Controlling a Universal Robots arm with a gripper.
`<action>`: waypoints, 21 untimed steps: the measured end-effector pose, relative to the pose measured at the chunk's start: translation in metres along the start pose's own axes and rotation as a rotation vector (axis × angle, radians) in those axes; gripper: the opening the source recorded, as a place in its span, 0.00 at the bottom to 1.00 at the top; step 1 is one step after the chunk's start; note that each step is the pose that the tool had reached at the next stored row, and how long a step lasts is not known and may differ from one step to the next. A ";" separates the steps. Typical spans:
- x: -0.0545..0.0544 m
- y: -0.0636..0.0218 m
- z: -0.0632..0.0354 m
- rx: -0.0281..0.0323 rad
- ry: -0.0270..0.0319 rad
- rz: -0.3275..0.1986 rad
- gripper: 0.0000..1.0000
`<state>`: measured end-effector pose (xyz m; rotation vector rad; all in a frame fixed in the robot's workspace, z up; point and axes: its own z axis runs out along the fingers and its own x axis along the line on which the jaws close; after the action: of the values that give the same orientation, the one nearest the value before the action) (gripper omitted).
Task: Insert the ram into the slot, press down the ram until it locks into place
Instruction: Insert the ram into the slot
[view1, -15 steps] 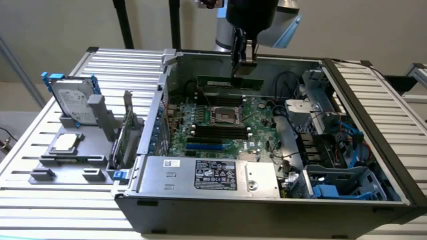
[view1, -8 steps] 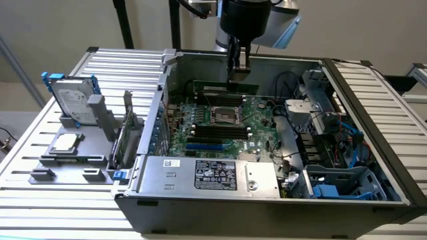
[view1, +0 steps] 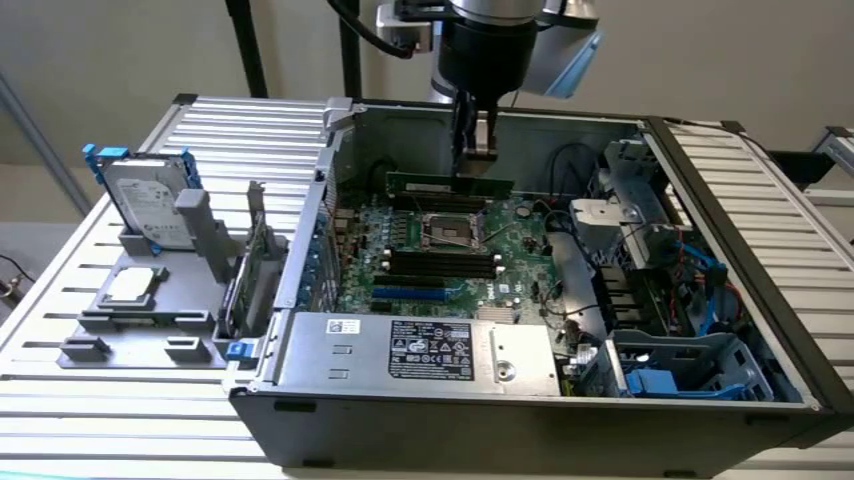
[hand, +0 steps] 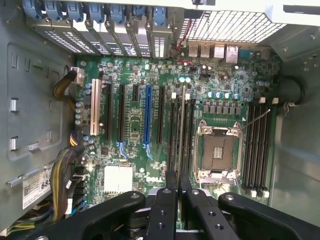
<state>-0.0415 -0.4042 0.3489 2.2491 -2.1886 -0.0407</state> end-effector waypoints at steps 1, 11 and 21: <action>0.000 0.0000 0.0018 0.0000 -0.0001 0.000 0.13; 0.000 0.0001 0.0200 0.0000 0.0000 0.000 0.13; 0.001 0.0004 0.0382 0.0000 0.0001 0.000 0.13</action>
<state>-0.0427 -0.4042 0.3107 2.2490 -2.1885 -0.0407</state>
